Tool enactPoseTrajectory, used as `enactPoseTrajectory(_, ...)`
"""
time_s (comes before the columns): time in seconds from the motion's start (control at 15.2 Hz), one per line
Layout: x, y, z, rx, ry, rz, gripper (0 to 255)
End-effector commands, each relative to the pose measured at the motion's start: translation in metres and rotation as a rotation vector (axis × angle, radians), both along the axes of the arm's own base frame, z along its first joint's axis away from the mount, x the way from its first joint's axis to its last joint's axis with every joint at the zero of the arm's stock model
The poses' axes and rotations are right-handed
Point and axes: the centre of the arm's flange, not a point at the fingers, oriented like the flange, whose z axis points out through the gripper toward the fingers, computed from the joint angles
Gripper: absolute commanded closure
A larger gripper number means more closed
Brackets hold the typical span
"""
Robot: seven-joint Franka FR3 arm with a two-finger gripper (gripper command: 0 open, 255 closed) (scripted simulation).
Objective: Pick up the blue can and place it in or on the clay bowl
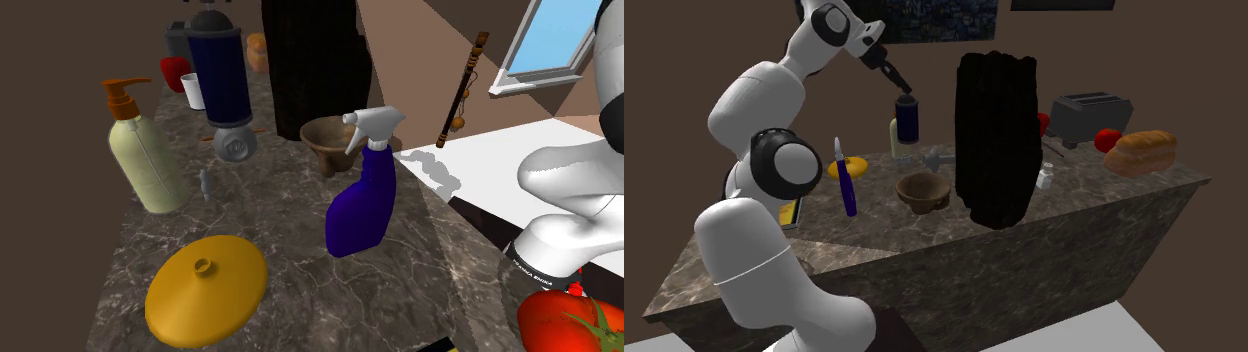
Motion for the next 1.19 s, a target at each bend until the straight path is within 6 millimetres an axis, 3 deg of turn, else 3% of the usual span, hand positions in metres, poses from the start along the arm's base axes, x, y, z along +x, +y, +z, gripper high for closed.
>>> enactPoseTrajectory(0.0,-0.001,0.0,0.011,0.0,0.0,0.0,255)
enactPoseTrajectory(0.13,-0.001,0.0,0.018,0.0,0.0,0.0,255)
enactPoseTrajectory(1.12,-0.082,-0.164,0.095,0.0,0.0,0.0,255)
